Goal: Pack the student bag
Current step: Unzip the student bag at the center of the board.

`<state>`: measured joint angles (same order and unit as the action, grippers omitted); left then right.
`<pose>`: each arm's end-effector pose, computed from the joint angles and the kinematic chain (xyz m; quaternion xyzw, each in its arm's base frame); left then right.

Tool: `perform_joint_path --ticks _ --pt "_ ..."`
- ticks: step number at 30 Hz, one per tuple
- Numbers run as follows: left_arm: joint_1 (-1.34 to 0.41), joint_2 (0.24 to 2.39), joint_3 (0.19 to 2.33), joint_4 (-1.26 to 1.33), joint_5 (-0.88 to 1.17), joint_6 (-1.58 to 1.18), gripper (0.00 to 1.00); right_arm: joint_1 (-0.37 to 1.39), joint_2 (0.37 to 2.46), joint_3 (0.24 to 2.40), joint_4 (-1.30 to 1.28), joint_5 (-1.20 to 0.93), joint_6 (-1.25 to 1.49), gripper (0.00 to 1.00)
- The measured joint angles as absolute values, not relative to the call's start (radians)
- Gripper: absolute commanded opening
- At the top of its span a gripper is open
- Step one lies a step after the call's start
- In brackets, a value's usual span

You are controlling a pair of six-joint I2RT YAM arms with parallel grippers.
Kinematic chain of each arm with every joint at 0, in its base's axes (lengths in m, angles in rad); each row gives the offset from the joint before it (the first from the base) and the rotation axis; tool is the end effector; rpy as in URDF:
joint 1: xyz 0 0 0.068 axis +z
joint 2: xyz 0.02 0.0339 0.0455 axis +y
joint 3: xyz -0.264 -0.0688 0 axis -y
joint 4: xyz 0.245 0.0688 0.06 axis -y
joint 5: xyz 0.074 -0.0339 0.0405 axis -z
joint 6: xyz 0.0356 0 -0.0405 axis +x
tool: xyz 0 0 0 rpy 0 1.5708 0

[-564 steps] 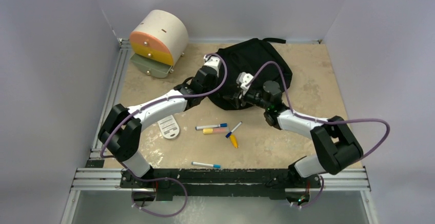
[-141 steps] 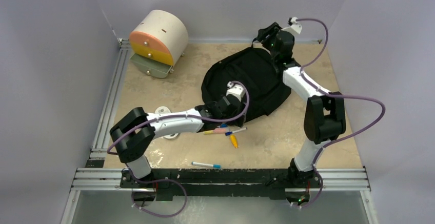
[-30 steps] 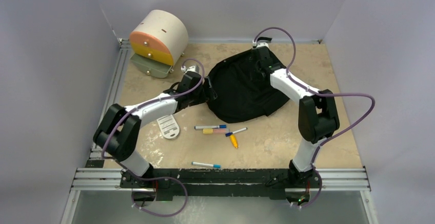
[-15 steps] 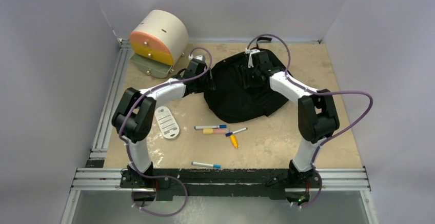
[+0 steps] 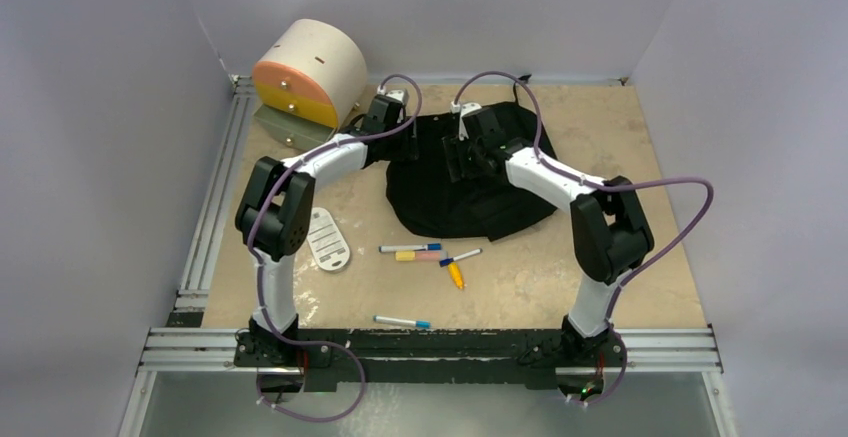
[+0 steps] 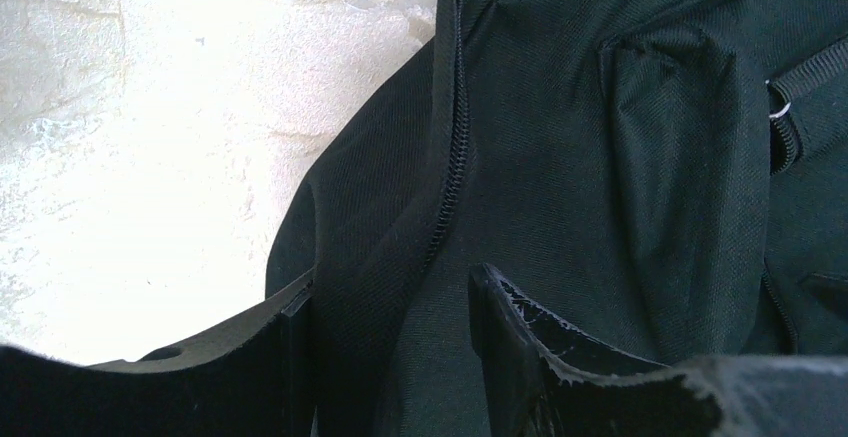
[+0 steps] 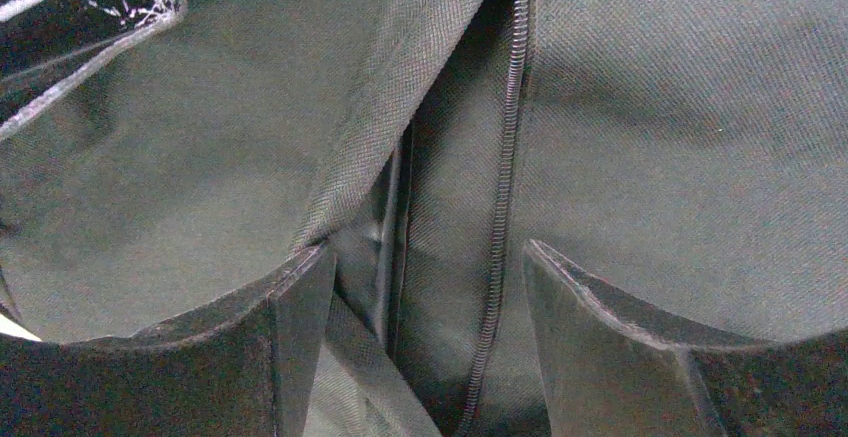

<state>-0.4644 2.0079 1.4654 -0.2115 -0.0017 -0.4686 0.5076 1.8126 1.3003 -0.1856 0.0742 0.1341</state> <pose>0.4046 -0.2026 0.2025 -0.0023 0.9178 -0.1779 0.3551 0.3597 0.1970 0.2317 -0.1527 0.8928 0.1013 0.4115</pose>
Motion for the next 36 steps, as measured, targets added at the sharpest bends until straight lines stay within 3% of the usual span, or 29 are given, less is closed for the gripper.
perform_joint_path --ticks 23,32,36 --pt "-0.464 2.012 1.467 -0.207 0.011 -0.399 0.51 0.48 1.845 1.387 -0.212 0.218 0.157 0.56" --pt "-0.464 2.016 1.467 -0.204 0.022 -0.398 0.51 0.459 1.909 1.387 -0.196 0.218 0.157 0.54" --pt "-0.464 2.016 1.467 -0.204 0.023 -0.397 0.51 0.459 1.913 1.387 -0.189 0.219 0.159 0.38"
